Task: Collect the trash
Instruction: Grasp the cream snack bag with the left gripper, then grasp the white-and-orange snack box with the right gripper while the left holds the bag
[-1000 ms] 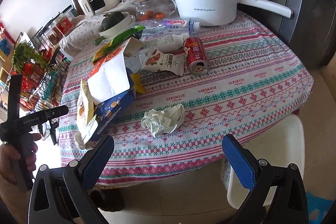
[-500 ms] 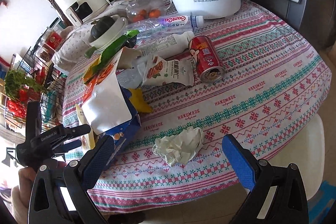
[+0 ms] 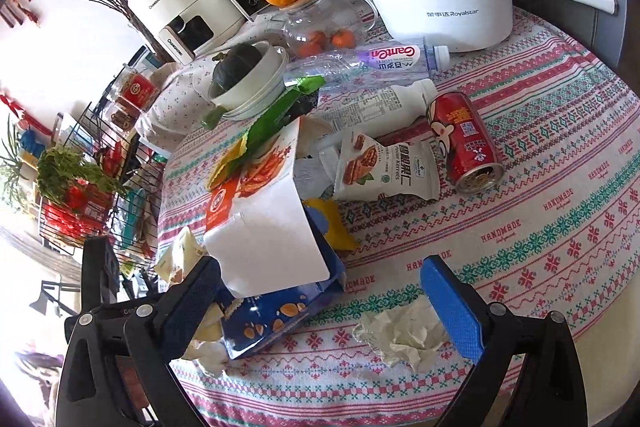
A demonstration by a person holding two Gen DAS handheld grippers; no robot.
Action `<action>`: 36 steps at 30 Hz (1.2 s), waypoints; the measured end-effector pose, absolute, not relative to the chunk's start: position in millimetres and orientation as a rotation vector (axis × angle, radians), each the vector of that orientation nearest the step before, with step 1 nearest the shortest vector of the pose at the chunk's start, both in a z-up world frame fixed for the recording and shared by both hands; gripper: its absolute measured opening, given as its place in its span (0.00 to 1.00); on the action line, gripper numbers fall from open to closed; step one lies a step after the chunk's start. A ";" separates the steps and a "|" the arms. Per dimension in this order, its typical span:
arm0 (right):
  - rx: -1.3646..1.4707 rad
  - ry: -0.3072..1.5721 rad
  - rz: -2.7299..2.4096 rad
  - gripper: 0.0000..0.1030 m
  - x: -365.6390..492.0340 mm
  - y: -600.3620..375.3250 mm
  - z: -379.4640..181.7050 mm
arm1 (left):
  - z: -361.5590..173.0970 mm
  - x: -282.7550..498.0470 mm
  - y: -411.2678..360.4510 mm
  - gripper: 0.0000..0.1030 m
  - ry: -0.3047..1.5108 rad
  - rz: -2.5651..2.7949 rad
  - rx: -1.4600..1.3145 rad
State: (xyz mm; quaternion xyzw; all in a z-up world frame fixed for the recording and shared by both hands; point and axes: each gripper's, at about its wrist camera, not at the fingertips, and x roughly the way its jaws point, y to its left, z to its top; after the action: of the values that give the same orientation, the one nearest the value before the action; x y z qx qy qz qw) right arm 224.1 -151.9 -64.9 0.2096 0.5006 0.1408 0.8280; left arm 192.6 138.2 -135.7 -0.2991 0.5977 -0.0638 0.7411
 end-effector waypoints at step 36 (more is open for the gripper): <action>0.751 0.733 0.519 0.04 203.1 -239.3 0.1 | -48.7 161.8 73.7 0.21 0.990 -0.370 -0.365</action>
State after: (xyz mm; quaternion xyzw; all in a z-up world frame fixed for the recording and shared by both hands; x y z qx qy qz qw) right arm 203.1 -239.3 0.1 0.3544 0.3457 0.2449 0.8336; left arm 161.8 73.7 -48.7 -0.1733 0.4694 -0.1756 0.8478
